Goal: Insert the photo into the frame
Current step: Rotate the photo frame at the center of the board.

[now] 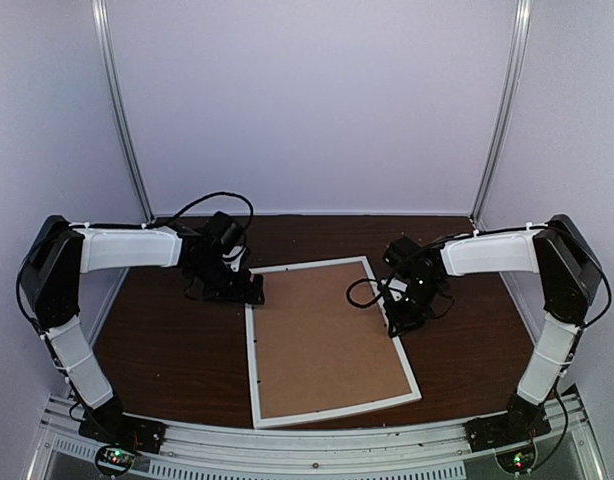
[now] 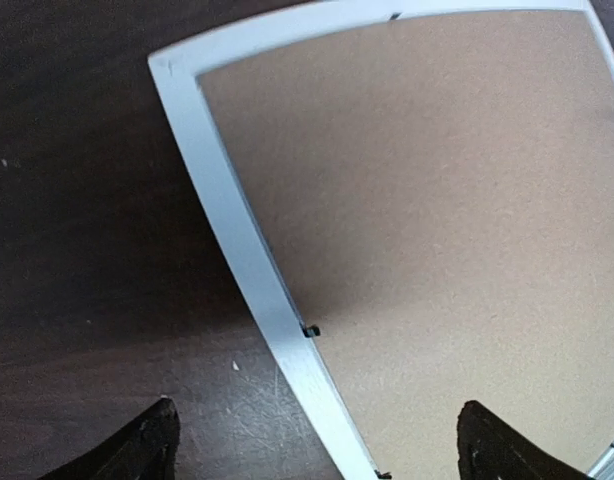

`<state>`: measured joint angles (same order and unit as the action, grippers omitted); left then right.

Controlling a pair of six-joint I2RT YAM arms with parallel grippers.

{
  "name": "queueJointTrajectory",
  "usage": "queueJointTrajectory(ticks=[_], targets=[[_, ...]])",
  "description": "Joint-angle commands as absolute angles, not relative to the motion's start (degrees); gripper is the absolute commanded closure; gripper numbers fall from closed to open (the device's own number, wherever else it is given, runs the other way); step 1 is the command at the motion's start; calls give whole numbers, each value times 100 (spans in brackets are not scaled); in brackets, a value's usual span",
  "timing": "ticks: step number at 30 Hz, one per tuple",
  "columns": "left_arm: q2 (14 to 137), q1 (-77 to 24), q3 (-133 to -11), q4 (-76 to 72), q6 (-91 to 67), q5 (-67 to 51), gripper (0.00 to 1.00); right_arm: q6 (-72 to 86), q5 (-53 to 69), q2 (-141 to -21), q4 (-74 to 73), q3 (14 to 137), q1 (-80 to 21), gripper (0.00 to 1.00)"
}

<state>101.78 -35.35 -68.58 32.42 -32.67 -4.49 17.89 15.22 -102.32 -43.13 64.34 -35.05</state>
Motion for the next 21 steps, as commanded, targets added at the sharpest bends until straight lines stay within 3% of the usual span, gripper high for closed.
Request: queueJointTrajectory(ticks=[1, 15, 18, 21], targets=[[9941, -3427, -6902, 2916, -2469, -319, 2, 142, 1182, -10452, -5113, 6968, -3345, 95], [11742, -3257, -9225, 3943, -339, -573, 2, -1564, 1572, -11932, -5791, 8662, -3041, 99], [12182, -3197, -9710, 4247, -183, -736, 3, -1540, 1590, -12120, -5782, 8973, -2978, 86], [12527, -3152, -10020, 4406, -66, -872, 7, -1382, 1654, -12125, -5688, 9173, -2920, 66]])
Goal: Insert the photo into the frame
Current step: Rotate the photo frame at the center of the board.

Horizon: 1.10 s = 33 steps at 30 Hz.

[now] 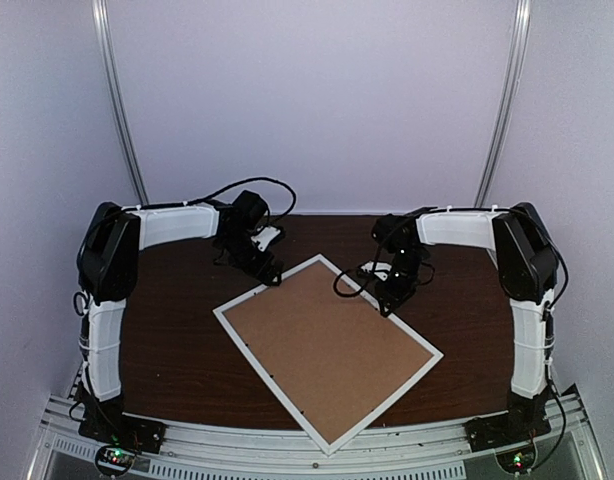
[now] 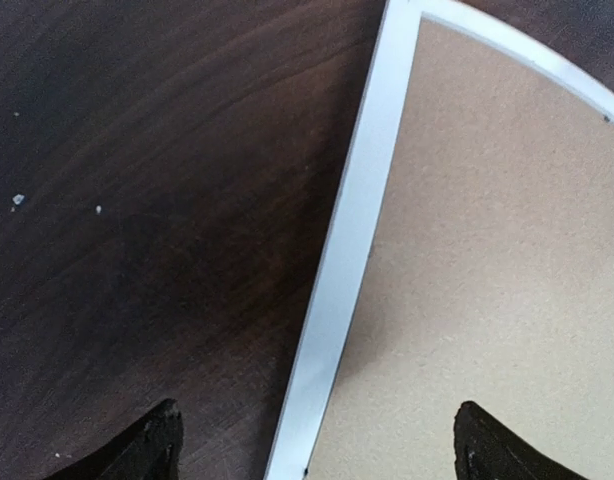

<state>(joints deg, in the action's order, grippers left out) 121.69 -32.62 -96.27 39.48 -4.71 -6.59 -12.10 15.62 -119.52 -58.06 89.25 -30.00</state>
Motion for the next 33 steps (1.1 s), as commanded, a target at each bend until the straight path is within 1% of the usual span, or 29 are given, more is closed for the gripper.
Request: queueJointTrajectory(ticks=[1, 3, 6, 8, 11, 16, 18, 19, 23, 26, 28, 33], targets=[[12634, -3141, -10159, 4466, -59, -882, 9, -1327, 1680, -12079, -5647, 9197, -2906, 61], [12820, -3110, -10354, 4536, -57, -948, 13, -1169, 1698, -11931, -5559, 9175, -2880, 54], [13060, -3070, -10588, 4586, -58, -1042, 19, -936, 1685, -11595, -5440, 9018, -2819, 47], [13181, -3054, -10705, 4597, -55, -1061, 23, -762, 1708, -11331, -5369, 8830, -2760, 46], [13330, -3037, -10828, 4601, 99, -1176, 33, -506, 1744, -10875, -5328, 8543, -2687, 45], [13509, -3020, -10889, 4591, 24, -1203, 55, 84, 1702, -10267, -5280, 7974, -2654, 44], [13555, -2987, -10884, 4572, -181, -1187, 68, 463, 1646, -10104, -5296, 7762, -2646, 42], [13567, -2957, -10863, 4556, -305, -1198, 72, 587, 1650, -10039, -5318, 7681, -2646, 41], [13528, -2801, -10659, 4453, -860, -1337, 87, 919, 1601, -9775, -5357, 7389, -2649, 36], [13312, -2670, -10244, 4235, -1338, -1358, 93, 1076, 1517, -9618, -5376, 7298, -2647, 35], [13119, -2576, -9871, 4079, -1724, -1253, 95, 1161, 1456, -9545, -5388, 7264, -2644, 35], [12491, -2343, -8697, 3641, -2497, -1101, 94, 1482, 1236, -9478, -5398, 7224, -2646, 33]])
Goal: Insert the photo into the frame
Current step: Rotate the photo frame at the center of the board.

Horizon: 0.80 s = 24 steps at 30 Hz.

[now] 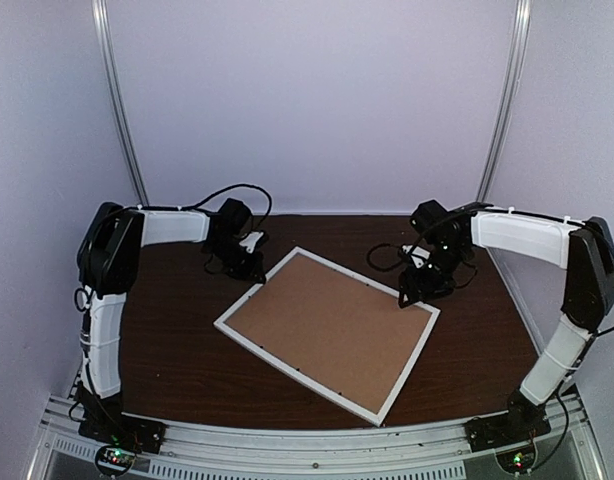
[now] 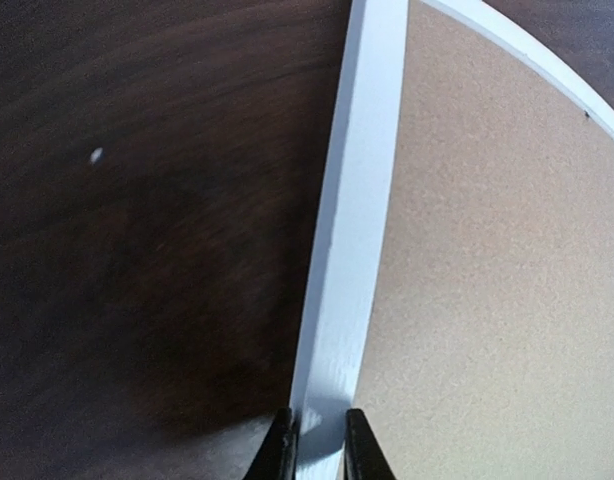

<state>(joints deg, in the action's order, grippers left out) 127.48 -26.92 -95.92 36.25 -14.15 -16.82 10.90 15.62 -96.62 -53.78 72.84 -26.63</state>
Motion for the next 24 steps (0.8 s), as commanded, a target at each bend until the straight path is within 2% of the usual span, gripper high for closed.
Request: queueJointTrajectory(ticks=[1, 11, 24], targets=[[12338, -2339, -8444, 3570, -2617, -997, 94, 1569, 1169, -9468, -5386, 7198, -2646, 33], [10528, -2388, -5771, 2284, -3741, -1052, 89, 2221, 725, -9693, -4964, 6649, -2620, 31], [9858, -2944, -5101, 2259, -3957, -1292, 84, 2002, 1197, -10532, -4277, 6991, -2501, 43]])
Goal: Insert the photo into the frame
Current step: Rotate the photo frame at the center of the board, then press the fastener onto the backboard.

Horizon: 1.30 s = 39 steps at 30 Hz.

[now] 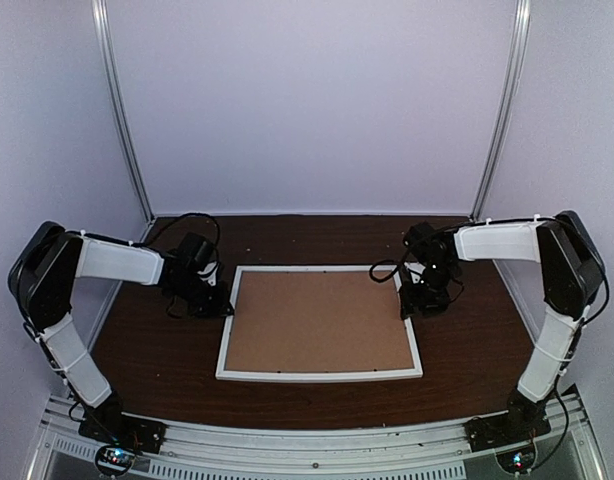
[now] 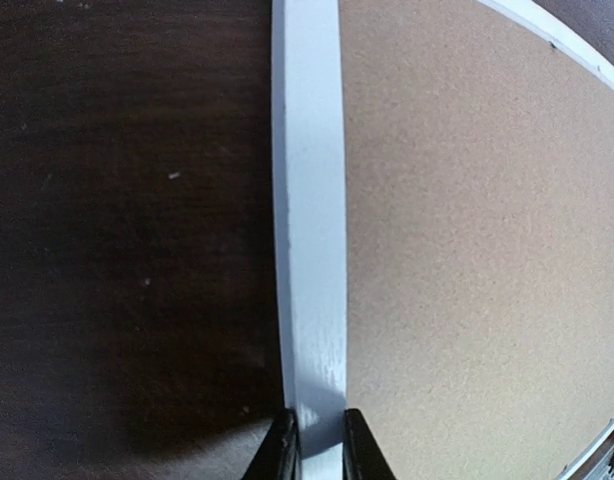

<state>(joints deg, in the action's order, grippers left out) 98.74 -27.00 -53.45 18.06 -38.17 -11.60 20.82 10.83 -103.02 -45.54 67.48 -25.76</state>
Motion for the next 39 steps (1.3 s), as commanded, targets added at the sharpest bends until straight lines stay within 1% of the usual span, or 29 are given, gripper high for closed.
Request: queueJointTrajectory(ticks=[1, 3, 4, 5, 8, 12, 13, 16, 22, 28, 39], targets=[[9835, -2963, -5094, 2263, -3970, -1281, 83, 1984, 1223, -10616, -4261, 7016, -2489, 44], [9754, -2973, -5081, 2283, -3981, -1227, 78, 1961, 1260, -10692, -4225, 7039, -2458, 49], [9692, -2974, -5085, 2300, -3981, -1194, 73, 1954, 1275, -10716, -4213, 7038, -2446, 52], [9634, -2974, -5107, 2331, -3931, -1146, 66, 1951, 1276, -10717, -4216, 7021, -2436, 55], [9386, -2971, -5282, 2598, -3715, -989, 51, 1935, 1273, -10654, -4189, 6944, -2402, 64], [9157, -2972, -5545, 3217, -3277, -918, 34, 1977, 1244, -10529, -4124, 6749, -2374, 79], [9144, -2971, -5604, 3374, -3162, -935, 32, 1986, 1227, -10506, -4122, 6708, -2367, 81], [9152, -2973, -5749, 3837, -2966, -889, 30, 2087, 1185, -10426, -4086, 6564, -2352, 87], [9069, -3019, -5672, 4264, -2911, -759, 29, 2179, 1143, -10261, -4018, 6325, -2355, 91], [9111, -3274, -5646, 4395, -2993, -598, 28, 2199, 1210, -10248, -3940, 6248, -2355, 92], [9590, -3287, -6108, 4527, -3067, -145, 27, 2159, 1227, -10256, -3929, 6262, -2355, 92]])
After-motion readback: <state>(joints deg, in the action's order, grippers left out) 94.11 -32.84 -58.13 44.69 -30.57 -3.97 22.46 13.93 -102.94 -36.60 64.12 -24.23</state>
